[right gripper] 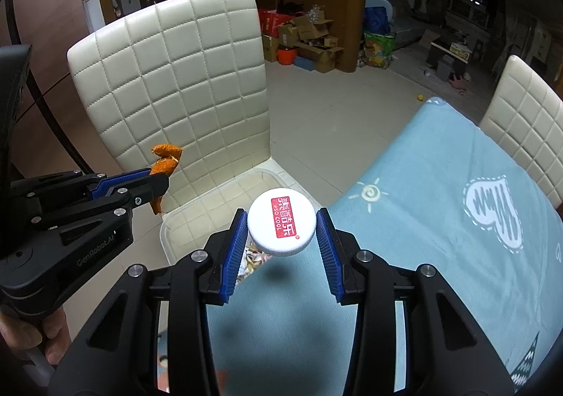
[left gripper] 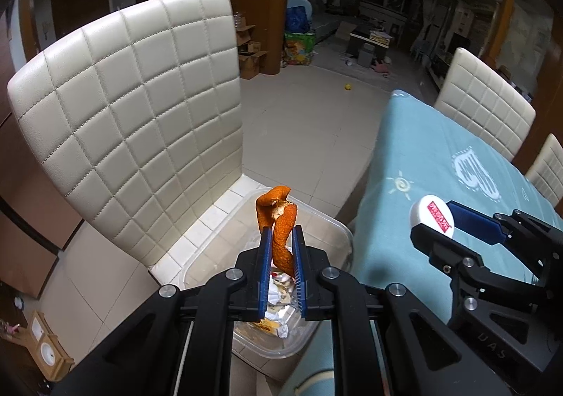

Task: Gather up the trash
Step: 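Carry the orange peel and white cap over the clear bin, then open both tools to drop the peel and cap into the bin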

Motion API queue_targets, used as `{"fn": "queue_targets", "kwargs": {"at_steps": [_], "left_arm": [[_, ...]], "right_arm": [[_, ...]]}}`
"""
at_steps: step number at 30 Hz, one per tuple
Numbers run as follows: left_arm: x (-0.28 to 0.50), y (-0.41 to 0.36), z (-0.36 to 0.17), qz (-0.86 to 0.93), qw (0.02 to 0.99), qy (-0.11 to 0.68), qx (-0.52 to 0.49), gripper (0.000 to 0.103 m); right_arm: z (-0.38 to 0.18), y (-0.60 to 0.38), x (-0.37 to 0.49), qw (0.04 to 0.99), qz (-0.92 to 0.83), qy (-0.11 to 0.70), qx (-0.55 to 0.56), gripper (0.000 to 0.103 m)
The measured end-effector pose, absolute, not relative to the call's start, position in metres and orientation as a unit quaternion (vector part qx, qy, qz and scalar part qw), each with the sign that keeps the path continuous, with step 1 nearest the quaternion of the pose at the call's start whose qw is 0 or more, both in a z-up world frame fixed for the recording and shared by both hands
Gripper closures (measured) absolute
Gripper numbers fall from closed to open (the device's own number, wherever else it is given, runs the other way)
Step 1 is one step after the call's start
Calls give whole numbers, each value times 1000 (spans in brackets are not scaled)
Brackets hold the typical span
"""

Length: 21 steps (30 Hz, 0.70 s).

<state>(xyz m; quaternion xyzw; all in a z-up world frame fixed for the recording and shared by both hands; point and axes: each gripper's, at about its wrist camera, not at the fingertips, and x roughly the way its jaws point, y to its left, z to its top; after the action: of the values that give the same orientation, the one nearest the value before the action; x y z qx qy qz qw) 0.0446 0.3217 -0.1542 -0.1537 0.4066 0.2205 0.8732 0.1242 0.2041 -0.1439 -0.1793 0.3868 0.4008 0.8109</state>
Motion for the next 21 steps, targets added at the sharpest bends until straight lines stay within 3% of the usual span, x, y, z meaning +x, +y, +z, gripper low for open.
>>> {"fn": "queue_targets", "kwargs": {"at_steps": [11,12,14,15,21], "left_arm": [[71,340,-168,225,865,421,-157,88],[73,341,-170,227,861,427,-156,83],[71,345,-172,257,857,422,-148,21],[67,347,-170,274,859,408,-146,16],[56,366,-175,298,847,412,-155,16]], "right_arm": [[-156,217,150,805,401,397,-185,61],[-157,218,153,804,401,398,-185,61],[-158,220,158,802,403,400,-185,61],[-160,222,160,800,404,402,-186,61],[-170,241,162,787,421,407,-195,60]]}}
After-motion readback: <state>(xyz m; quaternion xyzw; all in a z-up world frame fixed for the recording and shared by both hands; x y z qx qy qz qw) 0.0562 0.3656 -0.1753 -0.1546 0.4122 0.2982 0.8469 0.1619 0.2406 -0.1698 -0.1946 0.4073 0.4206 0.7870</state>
